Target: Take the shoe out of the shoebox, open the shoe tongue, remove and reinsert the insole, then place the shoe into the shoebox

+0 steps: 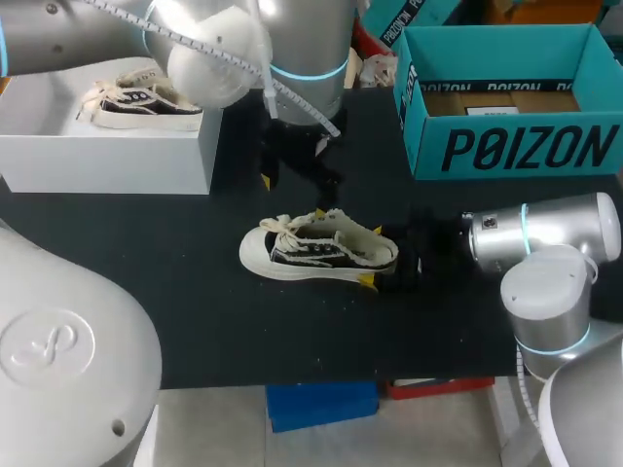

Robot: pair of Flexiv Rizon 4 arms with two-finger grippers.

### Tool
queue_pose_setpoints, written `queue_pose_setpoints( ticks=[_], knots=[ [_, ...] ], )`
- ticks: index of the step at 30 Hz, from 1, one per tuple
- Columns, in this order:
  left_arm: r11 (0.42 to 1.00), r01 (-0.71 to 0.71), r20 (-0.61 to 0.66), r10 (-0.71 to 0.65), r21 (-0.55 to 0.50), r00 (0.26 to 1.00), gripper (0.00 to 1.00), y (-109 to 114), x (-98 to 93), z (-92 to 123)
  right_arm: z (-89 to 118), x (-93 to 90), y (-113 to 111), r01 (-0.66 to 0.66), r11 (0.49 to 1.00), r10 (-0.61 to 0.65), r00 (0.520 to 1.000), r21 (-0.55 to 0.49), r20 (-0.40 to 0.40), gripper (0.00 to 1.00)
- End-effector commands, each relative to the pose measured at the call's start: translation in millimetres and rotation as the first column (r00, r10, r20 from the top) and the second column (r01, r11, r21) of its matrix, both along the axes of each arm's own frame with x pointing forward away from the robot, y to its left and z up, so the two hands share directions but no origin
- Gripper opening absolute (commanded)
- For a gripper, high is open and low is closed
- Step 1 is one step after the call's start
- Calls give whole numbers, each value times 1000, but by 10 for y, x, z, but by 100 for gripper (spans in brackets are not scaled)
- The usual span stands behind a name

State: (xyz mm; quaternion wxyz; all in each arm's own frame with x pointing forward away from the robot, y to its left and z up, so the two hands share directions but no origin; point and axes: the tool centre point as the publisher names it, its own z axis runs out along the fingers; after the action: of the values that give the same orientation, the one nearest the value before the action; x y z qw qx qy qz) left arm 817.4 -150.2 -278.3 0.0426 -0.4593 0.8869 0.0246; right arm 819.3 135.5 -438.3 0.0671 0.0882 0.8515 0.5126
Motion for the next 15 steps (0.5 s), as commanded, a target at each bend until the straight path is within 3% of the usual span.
queue_pose_setpoints(
  ticks=[1, 8, 15],
  knots=[
    [981, -88, -21, 93, 172, 995, 100, -131, 17, 6, -16, 16, 20, 1, 1000, -1, 1000, -3, -2, 0],
    [977, -184, 27, 182, 110, 983, 100, -328, -57, -127, -16, 16, 20, 1, 1000, -1, 1000, -3, -2, 0],
    [954, -277, 76, 270, 113, 960, 100, -470, -20, -258, -16, 16, 20, 1, 1000, -1, 1000, -3, -2, 0]
  ],
)
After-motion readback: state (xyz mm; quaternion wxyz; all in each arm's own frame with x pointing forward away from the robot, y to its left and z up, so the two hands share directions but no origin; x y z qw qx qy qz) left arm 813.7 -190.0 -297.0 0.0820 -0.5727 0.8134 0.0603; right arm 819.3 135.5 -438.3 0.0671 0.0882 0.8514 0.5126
